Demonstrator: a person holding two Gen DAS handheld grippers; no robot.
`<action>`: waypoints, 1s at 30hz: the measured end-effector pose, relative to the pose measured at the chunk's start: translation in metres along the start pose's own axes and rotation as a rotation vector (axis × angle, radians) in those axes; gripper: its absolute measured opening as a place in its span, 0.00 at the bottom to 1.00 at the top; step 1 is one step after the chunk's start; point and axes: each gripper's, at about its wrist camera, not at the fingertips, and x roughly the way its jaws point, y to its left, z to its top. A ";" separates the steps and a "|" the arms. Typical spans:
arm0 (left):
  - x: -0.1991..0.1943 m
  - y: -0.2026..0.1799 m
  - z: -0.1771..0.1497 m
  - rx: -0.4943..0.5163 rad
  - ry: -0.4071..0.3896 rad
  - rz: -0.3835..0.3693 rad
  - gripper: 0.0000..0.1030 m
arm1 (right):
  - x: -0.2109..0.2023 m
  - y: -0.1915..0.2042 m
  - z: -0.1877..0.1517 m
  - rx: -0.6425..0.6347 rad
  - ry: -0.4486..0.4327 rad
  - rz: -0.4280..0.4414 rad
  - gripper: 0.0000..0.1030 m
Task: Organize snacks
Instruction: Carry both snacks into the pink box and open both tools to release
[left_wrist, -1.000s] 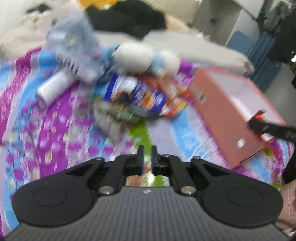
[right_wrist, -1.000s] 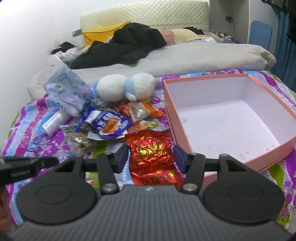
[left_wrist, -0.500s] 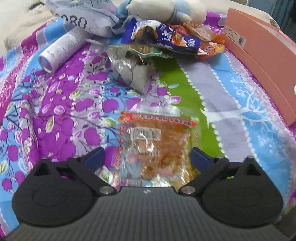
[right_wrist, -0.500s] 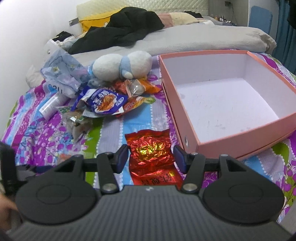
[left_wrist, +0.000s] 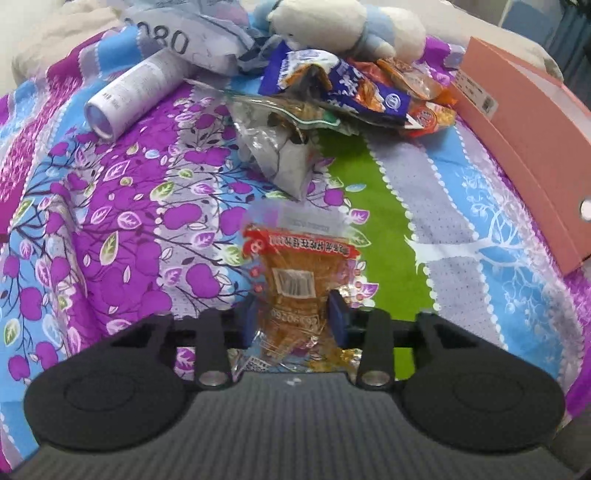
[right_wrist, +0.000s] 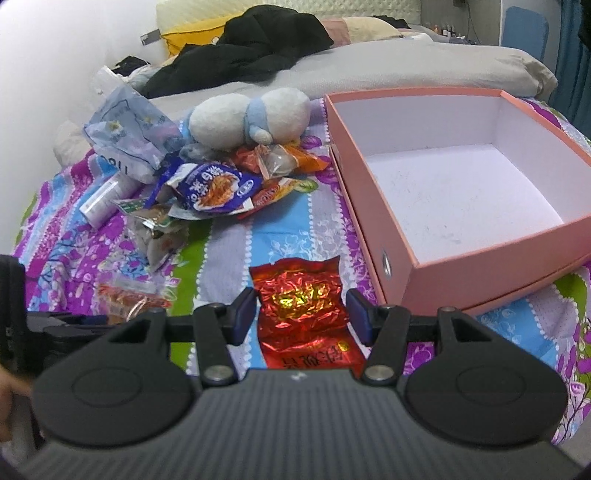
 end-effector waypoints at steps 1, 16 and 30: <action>-0.001 0.002 0.000 -0.009 0.002 -0.003 0.37 | -0.001 0.001 0.001 -0.004 -0.005 0.001 0.55; -0.098 -0.025 0.068 -0.034 -0.155 -0.091 0.32 | -0.028 -0.002 0.051 -0.036 -0.102 0.009 0.55; -0.170 -0.157 0.199 0.092 -0.361 -0.311 0.33 | -0.070 -0.051 0.144 -0.019 -0.283 -0.046 0.55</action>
